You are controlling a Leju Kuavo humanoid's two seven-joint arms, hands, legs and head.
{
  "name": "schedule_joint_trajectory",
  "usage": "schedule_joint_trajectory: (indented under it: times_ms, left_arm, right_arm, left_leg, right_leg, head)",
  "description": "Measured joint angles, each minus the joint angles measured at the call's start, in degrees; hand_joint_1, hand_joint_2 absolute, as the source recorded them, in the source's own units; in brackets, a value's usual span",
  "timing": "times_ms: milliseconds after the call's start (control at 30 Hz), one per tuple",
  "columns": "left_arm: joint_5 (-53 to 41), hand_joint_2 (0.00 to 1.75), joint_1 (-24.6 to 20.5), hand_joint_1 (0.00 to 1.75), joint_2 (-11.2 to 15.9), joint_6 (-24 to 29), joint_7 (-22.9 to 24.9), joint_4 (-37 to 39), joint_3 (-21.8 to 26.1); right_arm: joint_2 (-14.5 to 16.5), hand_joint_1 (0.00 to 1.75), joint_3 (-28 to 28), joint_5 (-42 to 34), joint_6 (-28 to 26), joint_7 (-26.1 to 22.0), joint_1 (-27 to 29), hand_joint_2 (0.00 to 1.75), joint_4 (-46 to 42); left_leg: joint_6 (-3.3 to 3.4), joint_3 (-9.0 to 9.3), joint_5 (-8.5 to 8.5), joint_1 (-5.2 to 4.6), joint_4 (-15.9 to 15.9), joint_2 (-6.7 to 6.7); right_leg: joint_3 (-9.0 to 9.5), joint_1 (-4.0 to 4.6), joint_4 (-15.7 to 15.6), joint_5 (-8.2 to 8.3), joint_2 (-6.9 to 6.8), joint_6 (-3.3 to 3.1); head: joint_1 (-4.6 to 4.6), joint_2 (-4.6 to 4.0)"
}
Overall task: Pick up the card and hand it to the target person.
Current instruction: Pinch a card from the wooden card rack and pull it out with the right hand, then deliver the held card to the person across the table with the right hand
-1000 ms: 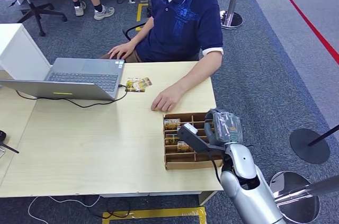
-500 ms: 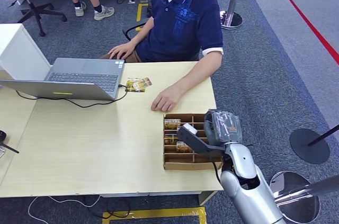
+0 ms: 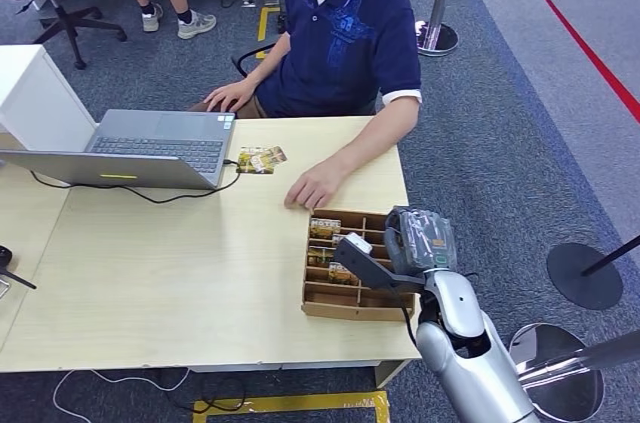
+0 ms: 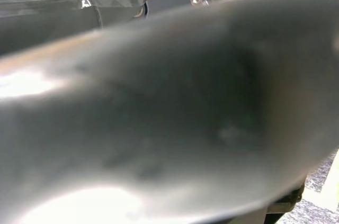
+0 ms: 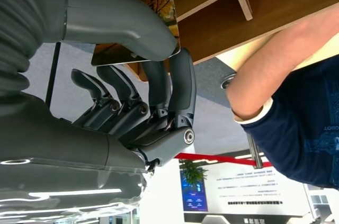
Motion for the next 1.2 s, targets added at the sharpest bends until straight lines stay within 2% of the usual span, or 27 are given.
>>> schedule_joint_trajectory:
  times_ms: [100, 433, 667, 933, 1200]
  left_arm:
    - [-0.08, 1.75, 0.00, 0.00, 0.00, -0.04, -0.23, 0.02, -0.02]
    - [-1.02, 1.75, 0.00, 0.00, 0.02, 1.55, -2.00, 0.00, -0.16]
    - [-0.50, 1.75, 0.01, 0.00, 0.01, 1.72, -1.35, 0.00, -0.16]
    - [-0.13, 1.75, 0.02, 0.00, 0.01, 1.36, -1.47, 0.01, -0.03]
    - [-0.11, 1.75, 0.04, 0.00, 0.00, 0.59, -1.81, -0.01, -0.01]
  right_arm:
    - [0.00, 1.61, 0.00, -0.27, 0.19, -0.15, 0.00, 1.75, -0.02]
    - [0.00, 1.61, 0.00, -1.25, 0.48, -0.82, 0.37, 1.75, -0.92]
    - [-0.05, 1.61, 0.00, -3.33, 0.26, -2.76, 0.36, 1.75, -1.83]
    - [-1.24, 1.61, -0.11, -7.62, -2.79, -4.70, -1.88, 1.75, -7.22]
    - [-1.97, 1.61, -1.43, -9.33, -2.89, -4.69, -5.10, 1.75, -13.73]
  left_leg:
    - [-0.01, 0.01, 0.01, 0.00, 0.00, 0.00]
    - [-0.04, 0.01, 0.03, 0.00, 0.00, 0.00]
    - [-0.03, -0.01, 0.04, 0.00, 0.00, 0.00]
    - [-0.02, -0.02, 0.05, 0.00, 0.00, 0.00]
    - [-0.03, -0.02, 0.06, 0.00, 0.01, 0.00]
  right_leg:
    - [0.00, 0.00, 0.00, 0.00, 0.00, 0.00]
    - [-0.01, 0.00, 0.01, 0.01, 0.00, -0.01]
    - [-0.01, 0.00, 0.02, 0.02, 0.00, -0.02]
    - [-0.03, 0.00, 0.02, 0.03, 0.00, -0.01]
    - [-0.03, 0.00, 0.03, 0.06, 0.00, -0.01]
  head:
    - [0.00, 0.00]
    - [0.00, 0.00]
    - [0.00, 0.00]
    - [0.01, 0.00]
    - [0.00, 0.00]
